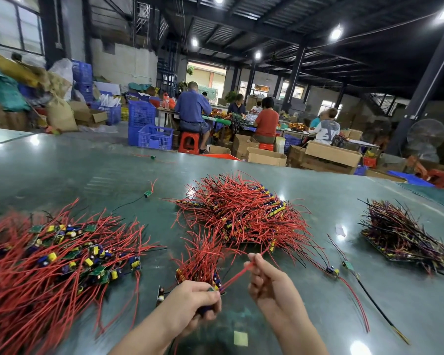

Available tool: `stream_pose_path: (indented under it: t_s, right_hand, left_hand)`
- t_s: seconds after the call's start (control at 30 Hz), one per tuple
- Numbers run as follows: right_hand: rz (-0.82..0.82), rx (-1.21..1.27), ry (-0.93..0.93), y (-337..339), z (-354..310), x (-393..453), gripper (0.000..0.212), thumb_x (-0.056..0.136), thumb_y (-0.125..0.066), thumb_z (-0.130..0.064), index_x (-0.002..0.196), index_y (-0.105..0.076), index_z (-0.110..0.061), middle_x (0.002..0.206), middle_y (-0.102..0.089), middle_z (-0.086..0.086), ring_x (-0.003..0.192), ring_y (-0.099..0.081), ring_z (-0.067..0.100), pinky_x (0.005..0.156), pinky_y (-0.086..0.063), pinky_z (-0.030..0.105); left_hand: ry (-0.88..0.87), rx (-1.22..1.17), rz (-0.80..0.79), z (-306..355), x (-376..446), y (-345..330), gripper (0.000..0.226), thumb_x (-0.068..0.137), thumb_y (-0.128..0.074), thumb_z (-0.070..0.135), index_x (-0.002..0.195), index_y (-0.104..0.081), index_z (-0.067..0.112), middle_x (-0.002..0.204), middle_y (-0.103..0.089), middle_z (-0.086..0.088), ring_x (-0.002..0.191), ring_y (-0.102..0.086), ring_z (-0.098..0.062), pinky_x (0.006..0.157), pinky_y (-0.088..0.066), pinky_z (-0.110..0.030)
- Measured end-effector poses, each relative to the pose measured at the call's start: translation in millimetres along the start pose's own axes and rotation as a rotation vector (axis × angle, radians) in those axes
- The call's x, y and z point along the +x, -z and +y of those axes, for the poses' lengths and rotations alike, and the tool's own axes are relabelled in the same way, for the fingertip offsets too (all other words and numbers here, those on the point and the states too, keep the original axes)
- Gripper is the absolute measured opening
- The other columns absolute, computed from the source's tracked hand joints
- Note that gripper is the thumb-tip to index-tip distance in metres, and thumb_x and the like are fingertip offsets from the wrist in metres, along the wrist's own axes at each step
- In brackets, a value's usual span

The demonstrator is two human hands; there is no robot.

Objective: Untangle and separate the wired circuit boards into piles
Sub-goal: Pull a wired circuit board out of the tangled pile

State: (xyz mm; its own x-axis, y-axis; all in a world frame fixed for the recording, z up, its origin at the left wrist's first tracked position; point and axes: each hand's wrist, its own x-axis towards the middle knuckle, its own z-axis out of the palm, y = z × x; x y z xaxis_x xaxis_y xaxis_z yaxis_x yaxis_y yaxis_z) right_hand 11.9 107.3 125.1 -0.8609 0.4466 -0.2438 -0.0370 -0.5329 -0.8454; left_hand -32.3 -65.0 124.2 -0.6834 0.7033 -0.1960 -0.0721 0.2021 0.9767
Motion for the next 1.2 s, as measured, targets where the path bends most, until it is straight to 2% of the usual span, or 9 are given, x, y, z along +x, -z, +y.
stream_pose_path:
  t_s: [0.23,0.4,0.6,0.77,0.87,0.93,1.0,1.1,1.2]
  right_hand:
    - [-0.006,0.137,-0.108,6.1,-6.4,2.7,0.009,0.066,-0.065,-0.014,0.063,-0.072,-0.009,0.058,-0.064,0.003,0.033,-0.034,0.004,0.035,-0.033,0.016]
    - [0.138,-0.294,0.171,12.7,-3.6,7.1,0.014,0.080,-0.067,-0.016,0.072,-0.078,-0.017,0.073,-0.073,0.003,0.046,-0.040,0.001,0.052,-0.033,0.019]
    - [-0.035,0.167,-0.150,5.4,-6.2,0.7,0.010,0.069,-0.063,-0.011,0.063,-0.070,-0.008,0.056,-0.062,0.001,0.033,-0.034,0.004,0.036,-0.030,0.015]
    - [0.198,-0.305,0.348,4.0,0.3,-5.8,0.015,0.081,-0.067,-0.009,0.071,-0.077,-0.013,0.068,-0.073,0.003,0.050,-0.052,-0.002,0.057,-0.036,0.018]
    - [0.179,-0.309,0.466,2.9,1.8,-7.6,0.018,0.082,-0.067,-0.012,0.072,-0.078,-0.022,0.070,-0.073,0.001,0.055,-0.055,-0.007,0.065,-0.037,0.022]
    - [0.139,-0.327,0.418,3.2,1.5,-4.3,0.018,0.084,-0.065,-0.016,0.075,-0.078,-0.026,0.075,-0.074,0.000,0.053,-0.052,-0.005,0.067,-0.038,0.023]
    - [0.090,-0.360,0.333,2.0,2.1,-2.2,0.017,0.087,-0.062,-0.020,0.082,-0.078,-0.024,0.084,-0.075,0.001,0.052,-0.044,-0.001,0.062,-0.038,0.020]
    - [0.005,-0.365,0.223,-0.7,7.5,-1.1,0.014,0.089,-0.061,-0.021,0.094,-0.073,-0.017,0.089,-0.075,0.004,0.053,-0.042,0.004,0.049,-0.037,0.013]
    - [0.006,-0.345,0.240,-1.4,11.1,-0.7,0.015,0.089,-0.060,-0.011,0.093,-0.074,-0.016,0.084,-0.074,0.006,0.053,-0.046,0.005,0.050,-0.039,0.013]
  left_hand:
    - [0.001,0.108,-0.135,-0.1,-0.5,9.8,0.026,0.079,-0.059,0.030,0.055,-0.061,0.020,0.049,-0.052,0.008,0.039,-0.031,-0.007,0.037,-0.021,-0.017]
    - [0.077,0.160,-0.138,-5.6,0.2,24.7,0.022,0.066,-0.057,0.037,0.057,-0.065,0.019,0.048,-0.053,0.007,0.041,-0.034,-0.008,0.038,-0.020,-0.018]
    - [0.053,0.180,-0.279,-2.2,-4.3,41.8,0.023,0.074,-0.057,0.042,0.068,-0.067,0.022,0.054,-0.054,0.008,0.040,-0.036,-0.003,0.036,-0.022,-0.015]
    - [0.087,0.158,-0.306,1.0,-3.4,43.1,0.022,0.074,-0.056,0.040,0.067,-0.067,0.022,0.051,-0.053,0.008,0.035,-0.036,-0.001,0.034,-0.022,-0.014]
    - [0.093,0.092,-0.292,0.4,-5.1,44.2,0.023,0.076,-0.057,0.040,0.071,-0.068,0.020,0.052,-0.052,0.008,0.035,-0.033,-0.002,0.034,-0.019,-0.015]
    - [0.074,0.022,-0.145,-0.2,-4.4,44.3,0.021,0.086,-0.058,0.033,0.082,-0.068,0.015,0.052,-0.052,0.005,0.034,-0.029,-0.003,0.034,-0.016,-0.014]
    - [0.017,-0.083,0.152,-0.6,-1.0,47.0,0.014,0.093,-0.055,0.019,0.097,-0.061,0.008,0.050,-0.054,0.000,0.029,-0.025,-0.004,0.032,-0.015,-0.011]
    - [-0.173,-0.131,0.624,-1.7,-2.9,62.4,0.009,0.091,-0.058,0.018,0.092,-0.056,0.010,0.053,-0.064,-0.005,0.029,-0.028,-0.007,0.031,-0.021,-0.013]
    - [-0.372,0.271,1.093,-4.8,-11.8,83.1,0.007,0.086,-0.066,0.024,0.088,-0.060,0.021,0.074,-0.072,-0.003,0.053,-0.061,-0.014,0.055,-0.043,-0.022]
